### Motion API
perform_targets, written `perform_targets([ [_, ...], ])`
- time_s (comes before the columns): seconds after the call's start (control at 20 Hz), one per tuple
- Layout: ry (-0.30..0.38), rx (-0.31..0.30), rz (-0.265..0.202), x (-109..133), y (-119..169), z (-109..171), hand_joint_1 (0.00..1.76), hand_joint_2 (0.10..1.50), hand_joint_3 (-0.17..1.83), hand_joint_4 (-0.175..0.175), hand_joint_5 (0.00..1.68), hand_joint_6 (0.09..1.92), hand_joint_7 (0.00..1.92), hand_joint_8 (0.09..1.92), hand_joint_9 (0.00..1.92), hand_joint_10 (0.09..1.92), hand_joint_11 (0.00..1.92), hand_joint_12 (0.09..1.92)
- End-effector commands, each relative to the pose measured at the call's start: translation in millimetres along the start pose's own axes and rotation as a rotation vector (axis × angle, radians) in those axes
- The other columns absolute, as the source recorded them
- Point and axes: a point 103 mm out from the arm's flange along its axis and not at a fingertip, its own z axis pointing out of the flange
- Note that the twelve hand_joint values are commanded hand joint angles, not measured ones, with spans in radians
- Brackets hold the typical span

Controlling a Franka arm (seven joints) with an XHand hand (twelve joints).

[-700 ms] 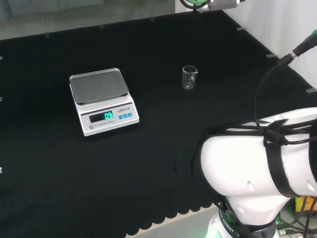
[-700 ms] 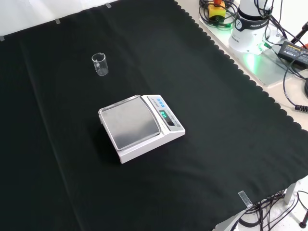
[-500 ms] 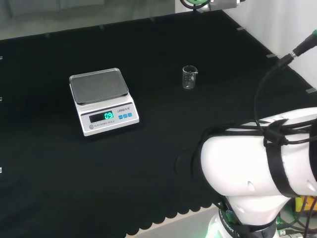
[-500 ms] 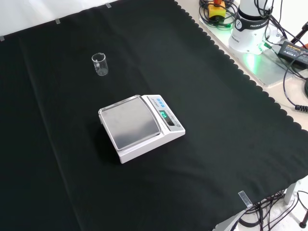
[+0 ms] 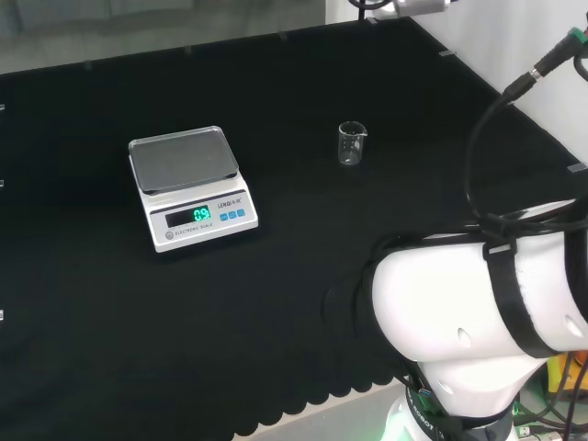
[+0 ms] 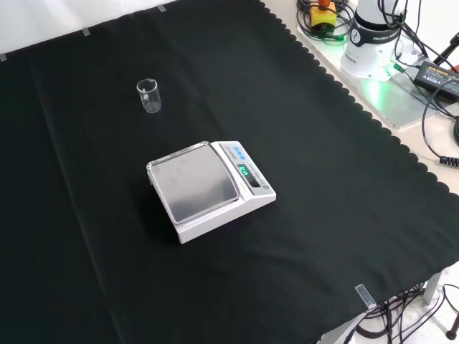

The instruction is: Pick up the beaker.

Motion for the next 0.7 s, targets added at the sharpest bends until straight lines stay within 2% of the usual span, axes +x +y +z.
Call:
perform_targets([
  [0.05,0.098,0.015,0.010,-29.4,29.8,26.0,0.32,0.89,-0.06,-0.040,0.15,0.09,0.00,0.59,0.05,0.43,0.05,1.56],
  [0.2,0.115,0.025,0.006,-44.7,46.2,37.3,0.34,0.88,-0.06,-0.045,0.15,0.09,0.00,0.60,0.00,0.57,0.06,1.56],
  [0.4,0.146,0.062,0.008,-57.7,72.9,54.0,0.35,0.87,-0.05,-0.055,0.17,0.09,0.00,0.64,0.00,0.62,0.07,1.56],
  [0.7,0.177,0.087,-0.029,-76.3,110.2,74.3,0.36,0.86,-0.05,-0.061,0.17,0.09,0.00,0.68,0.00,0.64,0.08,1.56],
])
